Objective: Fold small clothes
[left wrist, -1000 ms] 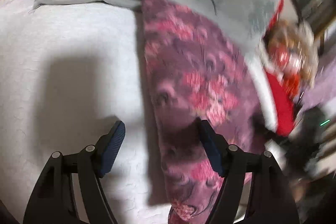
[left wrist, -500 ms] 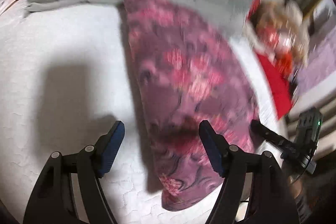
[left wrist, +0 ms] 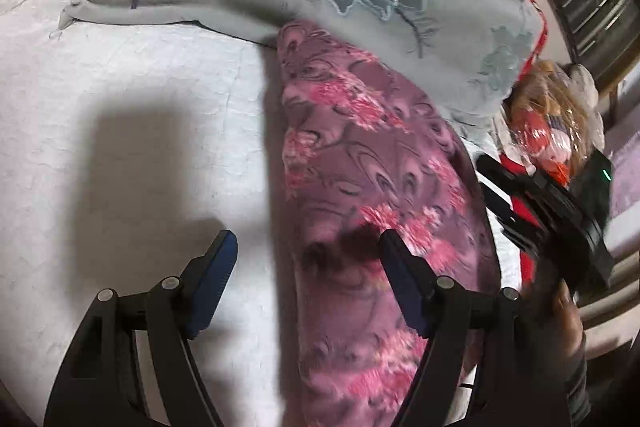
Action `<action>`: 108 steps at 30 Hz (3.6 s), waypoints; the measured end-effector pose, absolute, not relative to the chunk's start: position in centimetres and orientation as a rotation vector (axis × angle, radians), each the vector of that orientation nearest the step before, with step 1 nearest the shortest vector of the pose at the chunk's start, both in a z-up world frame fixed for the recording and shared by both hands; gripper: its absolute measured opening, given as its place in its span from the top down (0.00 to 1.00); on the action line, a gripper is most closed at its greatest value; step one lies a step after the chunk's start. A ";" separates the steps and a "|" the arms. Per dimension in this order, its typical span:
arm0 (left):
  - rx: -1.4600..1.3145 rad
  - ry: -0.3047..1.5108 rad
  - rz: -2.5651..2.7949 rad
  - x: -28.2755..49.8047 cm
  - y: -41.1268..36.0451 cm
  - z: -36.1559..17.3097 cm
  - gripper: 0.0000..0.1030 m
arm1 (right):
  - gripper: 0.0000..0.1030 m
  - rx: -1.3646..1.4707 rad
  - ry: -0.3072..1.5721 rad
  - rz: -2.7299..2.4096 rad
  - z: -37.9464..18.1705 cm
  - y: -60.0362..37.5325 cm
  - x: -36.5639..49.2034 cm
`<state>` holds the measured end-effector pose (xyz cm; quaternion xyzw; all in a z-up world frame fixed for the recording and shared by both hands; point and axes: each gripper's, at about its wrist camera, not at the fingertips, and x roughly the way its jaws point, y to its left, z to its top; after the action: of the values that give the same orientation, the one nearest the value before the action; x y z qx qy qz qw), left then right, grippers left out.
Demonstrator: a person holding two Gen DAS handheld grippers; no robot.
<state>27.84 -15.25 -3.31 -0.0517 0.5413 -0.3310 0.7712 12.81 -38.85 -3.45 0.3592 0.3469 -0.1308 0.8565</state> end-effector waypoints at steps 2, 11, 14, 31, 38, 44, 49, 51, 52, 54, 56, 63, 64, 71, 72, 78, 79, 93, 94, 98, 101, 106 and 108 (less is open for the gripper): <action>-0.065 1.169 -0.691 28.0 -15.9 -3.7 0.29 | 0.81 0.758 0.778 -0.267 -4.5 -39.5 15.1; -0.007 1.133 -0.667 27.7 -17.0 -4.1 0.23 | 0.78 0.646 0.809 -0.329 -5.3 -40.5 16.2; -0.007 1.135 -0.667 27.4 -16.8 -4.0 0.23 | 0.73 0.600 0.717 -0.285 -2.7 -39.1 14.1; -0.112 1.162 -0.636 28.9 -14.4 -4.4 0.21 | 0.50 0.504 0.834 -0.277 -4.5 -35.9 11.9; -0.030 1.131 -0.660 27.6 -16.5 -4.3 0.21 | 0.49 0.596 0.741 -0.297 -3.0 -38.7 14.7; -0.044 1.134 -0.672 28.1 -16.8 -4.7 0.19 | 0.92 0.573 0.849 -0.335 -5.6 -40.6 19.3; -0.054 1.141 -0.679 28.2 -16.4 -4.6 0.19 | 0.93 0.755 0.832 -0.466 -6.7 -44.3 17.6; -0.079 1.153 -0.682 28.5 -16.1 -4.5 0.19 | 0.88 0.898 0.779 -0.406 -7.1 -45.9 15.4; -0.091 1.154 -0.682 28.6 -15.9 -4.4 0.19 | 0.88 0.924 0.752 -0.338 -6.8 -45.8 14.5; -0.115 1.160 -0.680 28.9 -15.6 -4.3 0.19 | 0.77 0.927 0.729 -0.191 -6.2 -44.6 12.9; -0.132 1.178 -0.686 28.9 -15.7 -4.7 0.19 | 0.44 0.931 0.712 -0.114 -6.2 -43.3 11.2; -0.020 1.117 -0.727 26.6 -17.4 -3.5 0.31 | 0.95 0.767 0.686 -0.121 -5.3 -40.1 7.2; 0.014 1.120 -0.701 26.5 -17.7 -3.8 0.31 | 1.00 0.762 0.687 -0.154 -5.4 -40.3 6.8; -0.001 1.191 -0.788 26.2 -16.5 -4.1 0.32 | 0.80 0.892 0.699 -0.159 -6.2 -40.9 2.4; -0.010 1.213 -0.829 25.9 -16.1 -4.1 0.32 | 0.74 0.919 0.677 -0.124 -5.8 -40.5 1.5; 0.216 1.169 -0.869 22.2 -16.8 -4.8 0.27 | 0.64 0.769 0.806 -0.124 -8.4 -36.7 0.8; 0.218 1.156 -0.865 22.1 -16.8 -4.5 0.28 | 0.64 0.757 0.778 -0.137 -8.1 -36.4 0.3; -0.072 1.212 -0.868 26.5 -17.2 -4.7 0.20 | 0.41 0.922 0.742 -0.077 -8.9 -39.8 7.4; -0.080 1.211 -0.886 26.3 -17.6 -4.7 0.20 | 0.41 0.927 0.713 -0.047 -8.8 -39.7 7.7; -0.101 1.170 -0.860 26.3 -18.0 -4.8 0.43 | 0.49 0.944 0.729 0.034 -8.8 -39.2 9.3; -0.133 1.161 -0.847 26.8 -17.4 -4.5 0.69 | 0.70 0.811 0.734 -0.018 -7.6 -37.9 9.0; -0.120 1.089 -0.864 26.1 -16.4 -3.0 0.76 | 0.75 0.691 0.717 -0.057 -4.8 -36.0 8.2; -0.132 1.095 -0.850 25.6 -15.8 -2.7 0.76 | 0.75 0.693 0.708 -0.038 -3.8 -35.5 7.7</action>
<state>25.59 -15.76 -2.74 -0.0609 0.5042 -0.3915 0.7673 7.69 -35.49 -3.83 0.3324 0.3398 -0.0183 0.8796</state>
